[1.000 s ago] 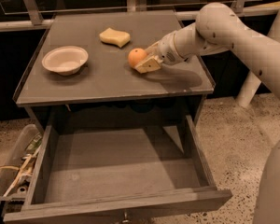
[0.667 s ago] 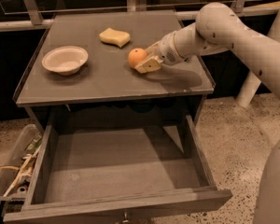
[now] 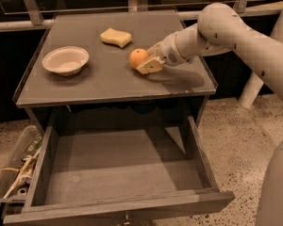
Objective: Pick orange from top drawer and place on counter
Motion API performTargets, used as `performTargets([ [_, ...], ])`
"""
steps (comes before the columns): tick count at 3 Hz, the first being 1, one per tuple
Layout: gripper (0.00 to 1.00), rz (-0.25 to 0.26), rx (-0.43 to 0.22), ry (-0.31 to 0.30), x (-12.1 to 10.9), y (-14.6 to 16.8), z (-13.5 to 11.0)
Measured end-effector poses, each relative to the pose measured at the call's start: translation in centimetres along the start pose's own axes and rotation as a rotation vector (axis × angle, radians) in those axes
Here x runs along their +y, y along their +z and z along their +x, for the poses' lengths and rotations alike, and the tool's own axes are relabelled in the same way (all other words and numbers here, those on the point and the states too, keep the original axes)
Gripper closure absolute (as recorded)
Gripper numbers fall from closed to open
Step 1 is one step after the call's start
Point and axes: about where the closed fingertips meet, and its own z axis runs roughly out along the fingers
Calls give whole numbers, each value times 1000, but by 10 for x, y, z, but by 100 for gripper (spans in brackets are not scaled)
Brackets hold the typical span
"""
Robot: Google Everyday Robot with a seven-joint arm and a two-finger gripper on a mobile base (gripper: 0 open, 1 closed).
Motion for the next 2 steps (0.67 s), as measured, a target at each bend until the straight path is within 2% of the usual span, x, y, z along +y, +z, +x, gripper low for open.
performTargets([
  [1, 13, 0, 0, 0, 0, 0, 0],
  [2, 0, 0, 0, 0, 0, 0, 0],
])
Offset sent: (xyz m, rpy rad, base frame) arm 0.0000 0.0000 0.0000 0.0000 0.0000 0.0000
